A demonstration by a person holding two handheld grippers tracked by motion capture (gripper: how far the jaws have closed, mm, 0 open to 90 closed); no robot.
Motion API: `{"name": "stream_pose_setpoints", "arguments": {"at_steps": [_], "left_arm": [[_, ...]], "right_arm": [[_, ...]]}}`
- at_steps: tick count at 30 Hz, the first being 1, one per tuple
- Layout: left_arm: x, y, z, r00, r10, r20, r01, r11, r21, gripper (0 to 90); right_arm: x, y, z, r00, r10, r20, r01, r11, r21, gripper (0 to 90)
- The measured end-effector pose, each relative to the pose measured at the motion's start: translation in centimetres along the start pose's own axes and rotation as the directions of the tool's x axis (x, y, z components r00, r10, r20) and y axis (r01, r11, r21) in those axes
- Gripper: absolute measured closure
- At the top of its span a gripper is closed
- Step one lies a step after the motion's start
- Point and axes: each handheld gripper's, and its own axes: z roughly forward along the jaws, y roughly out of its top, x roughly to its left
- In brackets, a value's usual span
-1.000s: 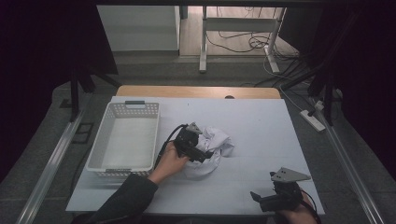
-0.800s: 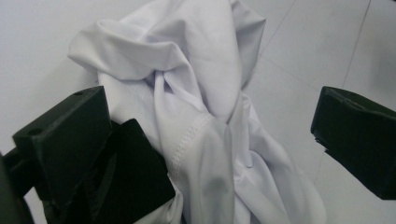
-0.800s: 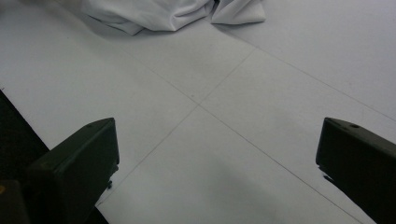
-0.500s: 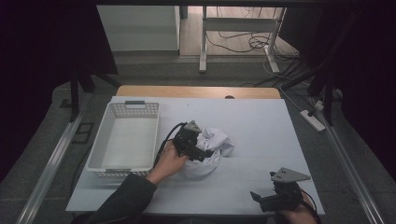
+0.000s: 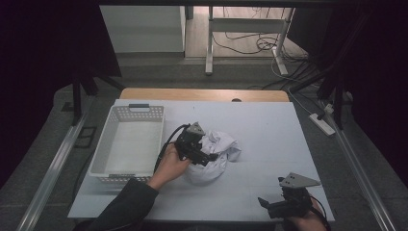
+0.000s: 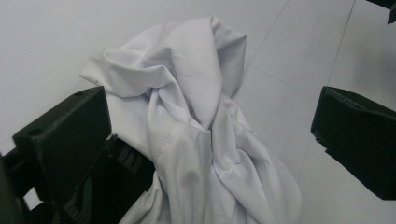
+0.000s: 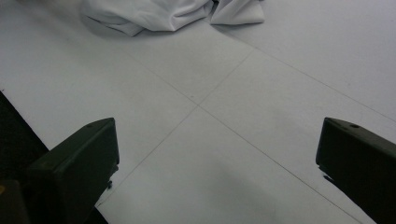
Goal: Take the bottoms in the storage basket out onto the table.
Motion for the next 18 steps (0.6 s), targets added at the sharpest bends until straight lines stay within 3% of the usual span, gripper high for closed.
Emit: {"name": "stream_pose_setpoints", "arguments": {"at_steps": [18], "left_arm": [[0.5,-0.5,-1.9,0.9994,-0.033,-0.003,0.033,0.9994,-0.005,0.0]], "right_arm": [[0.0,0.0,0.0,1.0000,0.001,0.000,-0.001,1.000,-0.001,0.0]]}}
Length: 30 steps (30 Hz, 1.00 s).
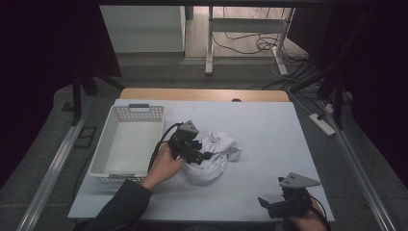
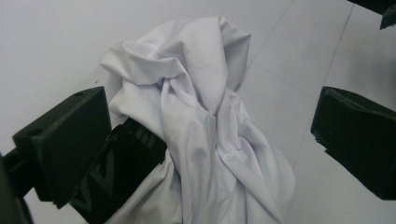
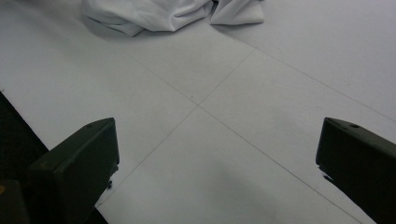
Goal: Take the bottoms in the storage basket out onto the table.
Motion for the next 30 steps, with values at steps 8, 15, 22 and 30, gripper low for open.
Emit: {"name": "stream_pose_setpoints", "arguments": {"at_steps": [8,15,22,30], "left_arm": [[-0.2,-0.5,-1.1,0.9992,0.040,0.008,-0.040,0.9988,-0.027,0.0],[-0.3,-0.7,-1.7,0.9993,0.038,-0.002,-0.038,0.9988,-0.030,0.0],[-0.6,-1.3,-2.0,0.9990,0.043,-0.009,-0.043,0.9989,-0.020,0.0],[-0.7,-1.9,-2.9,0.9988,0.044,-0.020,-0.044,0.9988,-0.022,0.0]], "right_arm": [[0.0,0.0,0.0,1.0000,0.000,0.000,0.000,1.000,-0.001,0.0],[0.0,0.0,0.0,1.0000,0.001,0.001,-0.001,1.000,-0.002,0.0],[0.0,0.0,-0.1,1.0000,0.002,0.002,-0.002,1.000,-0.002,0.0],[0.0,0.0,-0.1,1.0000,0.004,0.002,-0.004,1.000,-0.005,0.0]]}}
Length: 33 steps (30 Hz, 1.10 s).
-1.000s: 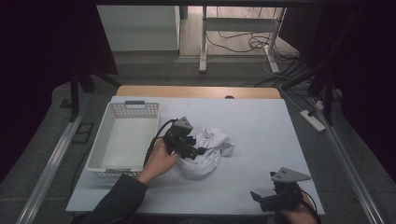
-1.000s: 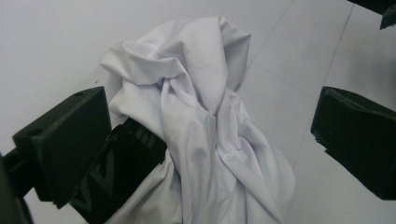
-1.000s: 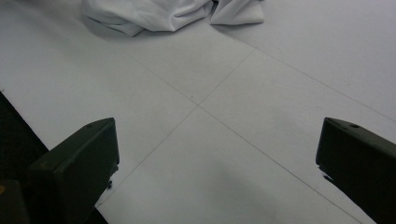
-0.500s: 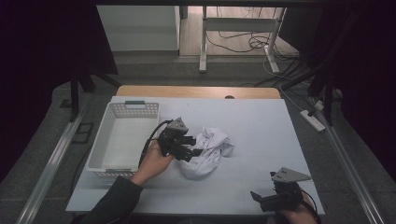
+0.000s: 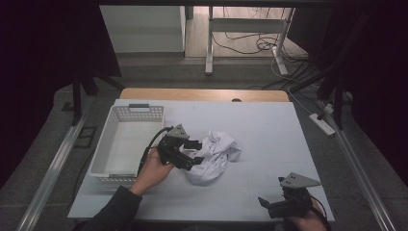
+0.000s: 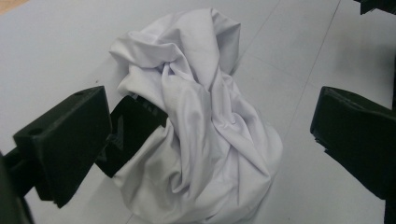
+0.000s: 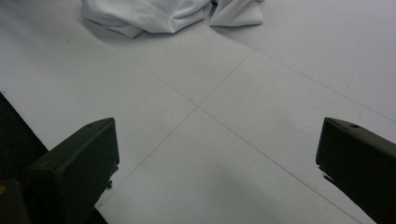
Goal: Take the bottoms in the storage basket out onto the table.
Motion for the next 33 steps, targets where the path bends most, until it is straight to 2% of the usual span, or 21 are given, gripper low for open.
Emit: {"name": "stream_pose_setpoints", "arguments": {"at_steps": [19,33], "left_arm": [[-0.1,-1.6,-1.6,0.9997,-0.024,-0.008,0.024,0.9997,0.004,0.0],[-0.3,-3.1,-2.8,0.9987,-0.043,-0.028,0.043,0.9989,-0.018,0.0]], "right_arm": [[0.0,0.0,-0.1,1.0000,0.006,0.000,-0.006,1.000,-0.010,0.0],[-0.1,0.0,-0.1,1.0000,0.007,0.001,-0.007,1.000,-0.015,0.0]]}}
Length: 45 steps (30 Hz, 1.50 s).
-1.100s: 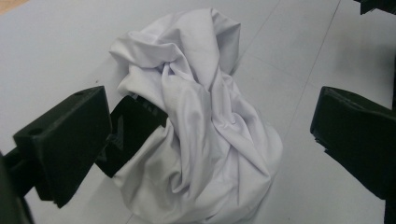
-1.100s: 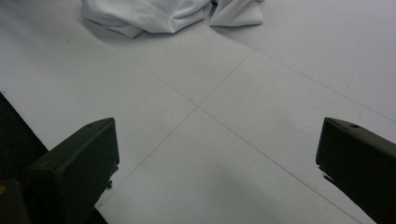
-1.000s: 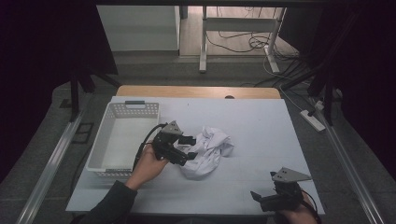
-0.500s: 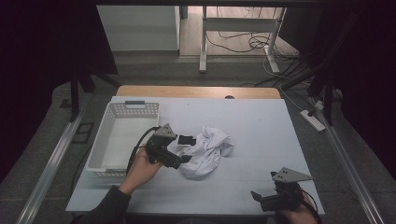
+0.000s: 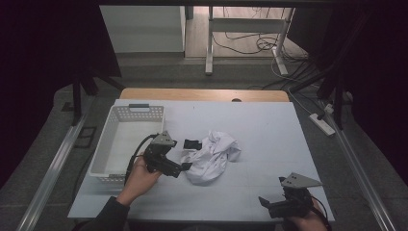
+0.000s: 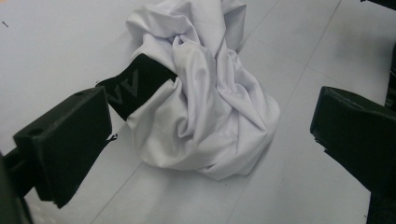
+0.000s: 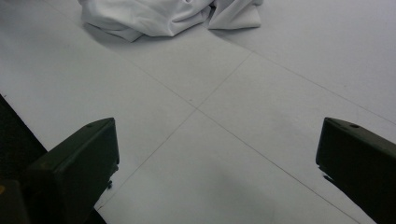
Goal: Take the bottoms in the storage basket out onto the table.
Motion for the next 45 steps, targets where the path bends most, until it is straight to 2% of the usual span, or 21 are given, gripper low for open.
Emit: {"name": "stream_pose_setpoints", "arguments": {"at_steps": [18,45], "left_arm": [[0.0,-2.3,-2.1,0.9990,-0.038,-0.026,0.037,0.9992,-0.013,0.0],[-0.3,-5.3,-4.8,0.9927,-0.097,-0.072,0.094,0.9946,-0.043,0.0]], "right_arm": [[0.0,0.0,0.0,1.0000,-0.002,0.000,0.002,1.000,0.000,0.0],[0.0,0.0,0.0,1.0000,-0.002,0.000,0.002,1.000,0.001,0.0]]}}
